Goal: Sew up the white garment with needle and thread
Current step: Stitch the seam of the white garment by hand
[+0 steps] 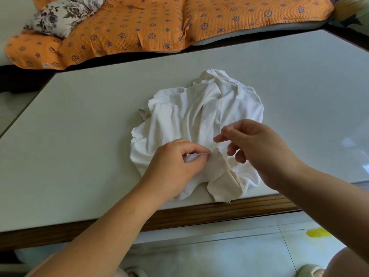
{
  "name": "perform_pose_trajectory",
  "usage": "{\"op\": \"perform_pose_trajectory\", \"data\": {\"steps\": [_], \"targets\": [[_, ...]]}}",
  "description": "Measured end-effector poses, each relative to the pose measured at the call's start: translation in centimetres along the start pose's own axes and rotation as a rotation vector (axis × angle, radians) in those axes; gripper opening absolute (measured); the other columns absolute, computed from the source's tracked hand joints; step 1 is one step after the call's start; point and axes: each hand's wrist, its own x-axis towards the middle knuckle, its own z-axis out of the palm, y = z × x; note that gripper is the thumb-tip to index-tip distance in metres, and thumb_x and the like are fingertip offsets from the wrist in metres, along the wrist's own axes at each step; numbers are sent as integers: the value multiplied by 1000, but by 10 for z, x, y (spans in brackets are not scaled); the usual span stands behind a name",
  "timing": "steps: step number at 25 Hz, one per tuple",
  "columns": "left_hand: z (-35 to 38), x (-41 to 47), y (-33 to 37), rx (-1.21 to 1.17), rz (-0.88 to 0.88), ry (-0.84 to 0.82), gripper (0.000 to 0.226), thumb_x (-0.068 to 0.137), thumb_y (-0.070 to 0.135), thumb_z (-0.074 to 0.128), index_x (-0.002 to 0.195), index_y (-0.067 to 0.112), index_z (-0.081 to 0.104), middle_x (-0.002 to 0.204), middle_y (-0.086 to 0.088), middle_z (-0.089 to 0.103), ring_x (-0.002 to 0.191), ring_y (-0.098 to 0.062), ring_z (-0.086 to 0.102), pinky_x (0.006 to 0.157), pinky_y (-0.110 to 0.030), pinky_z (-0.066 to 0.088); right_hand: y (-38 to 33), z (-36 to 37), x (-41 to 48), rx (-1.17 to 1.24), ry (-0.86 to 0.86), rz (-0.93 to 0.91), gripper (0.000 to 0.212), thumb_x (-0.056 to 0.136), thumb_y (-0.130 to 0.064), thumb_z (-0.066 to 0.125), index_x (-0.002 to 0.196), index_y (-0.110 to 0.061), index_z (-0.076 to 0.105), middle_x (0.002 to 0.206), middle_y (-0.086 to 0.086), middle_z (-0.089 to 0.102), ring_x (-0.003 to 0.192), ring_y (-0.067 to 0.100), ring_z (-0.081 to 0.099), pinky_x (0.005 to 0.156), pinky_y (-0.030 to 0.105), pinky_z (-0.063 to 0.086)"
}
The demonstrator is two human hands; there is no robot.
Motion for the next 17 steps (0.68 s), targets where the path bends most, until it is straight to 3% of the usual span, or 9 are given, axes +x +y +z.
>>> {"op": "perform_pose_trajectory", "data": {"steps": [4, 8, 12, 17], "targets": [[-3, -1, 5, -134, -93, -36, 7, 85, 29, 73, 86, 35, 76, 88, 19, 72, 88, 3, 65, 79, -9, 47, -8, -7, 9, 523, -129, 163, 15, 105, -17, 44, 102, -6, 53, 82, 9, 76, 51, 12, 64, 41, 18, 44], [-5, -2, 7, -211, -171, -79, 5, 83, 30, 74, 87, 33, 77, 92, 20, 74, 91, 6, 65, 81, -8, 48, -12, -14, 16, 765, -131, 253, 12, 102, -12, 47, 93, -8, 53, 61, 5, 65, 54, 13, 69, 42, 15, 49], [-5, -1, 6, -254, -219, -104, 7, 83, 31, 74, 89, 31, 78, 94, 15, 75, 93, 3, 67, 87, -17, 51, -13, -20, 20, 719, -148, 103, 10, 100, -8, 50, 92, -7, 57, 68, 8, 62, 75, 25, 74, 65, 27, 60], [-6, -1, 7, -268, -251, -128, 6, 83, 30, 75, 85, 34, 78, 92, 18, 75, 90, 6, 67, 77, -10, 49, -14, -20, 21, 514, -21, -79, 9, 100, -10, 52, 93, -9, 58, 73, 9, 69, 91, 33, 74, 92, 45, 57]]}}
